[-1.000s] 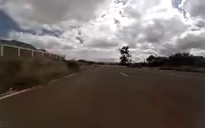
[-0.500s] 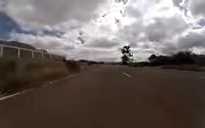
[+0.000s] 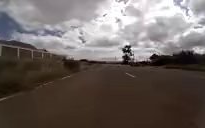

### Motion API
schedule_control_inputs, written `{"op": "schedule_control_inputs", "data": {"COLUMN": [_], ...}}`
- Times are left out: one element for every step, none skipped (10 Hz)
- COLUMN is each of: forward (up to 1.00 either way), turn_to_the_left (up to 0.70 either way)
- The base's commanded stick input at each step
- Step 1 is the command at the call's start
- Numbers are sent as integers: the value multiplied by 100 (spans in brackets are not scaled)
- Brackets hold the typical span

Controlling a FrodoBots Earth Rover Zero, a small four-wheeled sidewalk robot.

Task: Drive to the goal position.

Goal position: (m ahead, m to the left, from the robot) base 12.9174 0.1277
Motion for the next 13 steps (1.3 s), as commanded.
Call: {"op": "schedule_control_inputs", "data": {"forward": [85, 85, 85, 85, 85, 85, 85, 85, 85, 85, 85, 85, 85], "turn_to_the_left": [-10, -17, -26, -31, -32, -33, -29, -12, 0, 0, 0, 0, 0]}}
